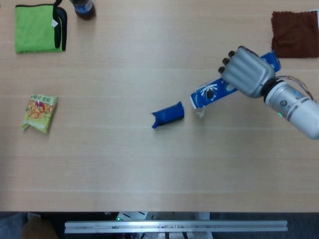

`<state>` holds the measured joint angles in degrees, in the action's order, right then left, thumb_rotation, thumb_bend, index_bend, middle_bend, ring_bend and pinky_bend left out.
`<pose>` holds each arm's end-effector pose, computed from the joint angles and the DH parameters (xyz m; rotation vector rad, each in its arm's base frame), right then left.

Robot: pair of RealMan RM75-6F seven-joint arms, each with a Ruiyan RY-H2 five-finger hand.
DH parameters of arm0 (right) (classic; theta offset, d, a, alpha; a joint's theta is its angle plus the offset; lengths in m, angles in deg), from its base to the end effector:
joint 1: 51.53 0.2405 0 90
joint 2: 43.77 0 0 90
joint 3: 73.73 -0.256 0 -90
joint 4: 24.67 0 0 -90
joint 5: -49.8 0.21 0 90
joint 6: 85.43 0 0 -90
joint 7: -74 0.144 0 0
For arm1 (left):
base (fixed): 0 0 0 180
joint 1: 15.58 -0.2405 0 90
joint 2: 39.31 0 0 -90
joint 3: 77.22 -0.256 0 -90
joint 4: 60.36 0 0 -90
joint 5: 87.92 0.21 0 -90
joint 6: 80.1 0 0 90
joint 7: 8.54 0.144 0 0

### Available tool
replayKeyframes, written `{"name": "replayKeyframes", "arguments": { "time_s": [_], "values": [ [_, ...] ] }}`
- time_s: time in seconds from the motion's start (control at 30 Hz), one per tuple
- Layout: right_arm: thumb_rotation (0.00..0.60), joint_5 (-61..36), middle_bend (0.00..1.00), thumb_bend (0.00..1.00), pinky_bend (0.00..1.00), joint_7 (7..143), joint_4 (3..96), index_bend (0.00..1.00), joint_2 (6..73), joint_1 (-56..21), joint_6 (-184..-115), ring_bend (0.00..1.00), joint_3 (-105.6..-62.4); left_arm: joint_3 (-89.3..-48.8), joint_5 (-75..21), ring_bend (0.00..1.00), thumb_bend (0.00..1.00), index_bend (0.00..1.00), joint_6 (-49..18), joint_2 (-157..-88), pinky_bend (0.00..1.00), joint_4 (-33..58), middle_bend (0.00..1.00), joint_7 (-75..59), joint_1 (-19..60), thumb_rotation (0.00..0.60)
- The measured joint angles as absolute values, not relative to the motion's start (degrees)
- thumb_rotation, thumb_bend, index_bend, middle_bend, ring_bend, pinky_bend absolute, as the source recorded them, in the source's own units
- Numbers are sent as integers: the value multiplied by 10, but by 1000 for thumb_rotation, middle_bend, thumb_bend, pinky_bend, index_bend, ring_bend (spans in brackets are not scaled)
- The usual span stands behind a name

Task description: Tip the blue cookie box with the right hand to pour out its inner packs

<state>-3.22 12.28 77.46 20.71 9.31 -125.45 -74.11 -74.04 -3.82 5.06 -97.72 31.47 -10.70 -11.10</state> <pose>-0.1085 -0.3507 0.0526 2.2950 -0.0071 0.2592 -0.3237 0.1807 0.1961 -1.3627 -0.8557 -0.8433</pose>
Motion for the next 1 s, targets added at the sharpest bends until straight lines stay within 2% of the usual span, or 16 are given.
{"name": "replayKeyframes", "arguments": {
  "time_s": [0.23,0.63,1.0],
  "values": [
    [600,15,357,219,467,94,793,394,186,127,-1277,326,-718,-740,-38,141,43,135,52,-979,167,312,89,-110,-111,600],
    [600,34,355,219,455,52,811,379,181,171,-1299,320,-681,-739,-36,141,42,134,51,-984,167,309,89,-110,-109,600],
    [600,31,355,210,455,131,815,379,171,148,-1340,320,-686,-738,-35,141,43,135,48,-985,167,308,89,-111,-106,600]
  ]
}}
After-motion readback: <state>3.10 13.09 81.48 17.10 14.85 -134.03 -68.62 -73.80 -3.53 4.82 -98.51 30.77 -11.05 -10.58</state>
